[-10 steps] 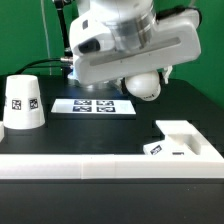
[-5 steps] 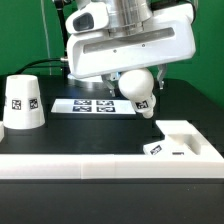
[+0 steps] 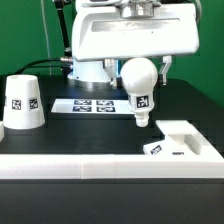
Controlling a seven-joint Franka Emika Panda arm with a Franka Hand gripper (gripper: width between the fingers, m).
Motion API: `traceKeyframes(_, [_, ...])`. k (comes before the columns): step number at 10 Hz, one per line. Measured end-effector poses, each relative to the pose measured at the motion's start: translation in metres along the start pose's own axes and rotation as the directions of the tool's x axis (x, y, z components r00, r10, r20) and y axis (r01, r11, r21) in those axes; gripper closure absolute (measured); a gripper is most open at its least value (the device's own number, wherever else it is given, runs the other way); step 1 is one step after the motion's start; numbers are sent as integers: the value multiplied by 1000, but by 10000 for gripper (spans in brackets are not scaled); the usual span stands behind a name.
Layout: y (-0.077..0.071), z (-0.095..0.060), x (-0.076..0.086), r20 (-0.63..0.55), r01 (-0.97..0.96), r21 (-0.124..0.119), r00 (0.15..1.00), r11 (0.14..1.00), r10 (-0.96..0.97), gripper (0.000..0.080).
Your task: Assemble lamp
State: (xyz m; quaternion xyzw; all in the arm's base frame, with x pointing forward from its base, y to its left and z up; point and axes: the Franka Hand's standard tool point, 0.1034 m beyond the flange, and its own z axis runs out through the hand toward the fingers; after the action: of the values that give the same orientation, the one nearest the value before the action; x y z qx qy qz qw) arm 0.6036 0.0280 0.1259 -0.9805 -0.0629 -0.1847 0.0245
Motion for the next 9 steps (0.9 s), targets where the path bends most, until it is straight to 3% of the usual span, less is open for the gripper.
traceKeyframes(1, [3,1,-4,-29,1,-16,1000,1000,-1,223])
traceKeyframes(2, [2,2,-7,-15,1,-11,1000,1000,-1,223])
traceKeyframes(5, [-11,-3,6,-34,89,-13,995,996,-89,223])
traceKeyframes(8, [-54,-14,37,-57,96,14,994,995,-95,223])
traceKeyframes(9, [-53,-12,35,-54,111,12,992,994,-110,223])
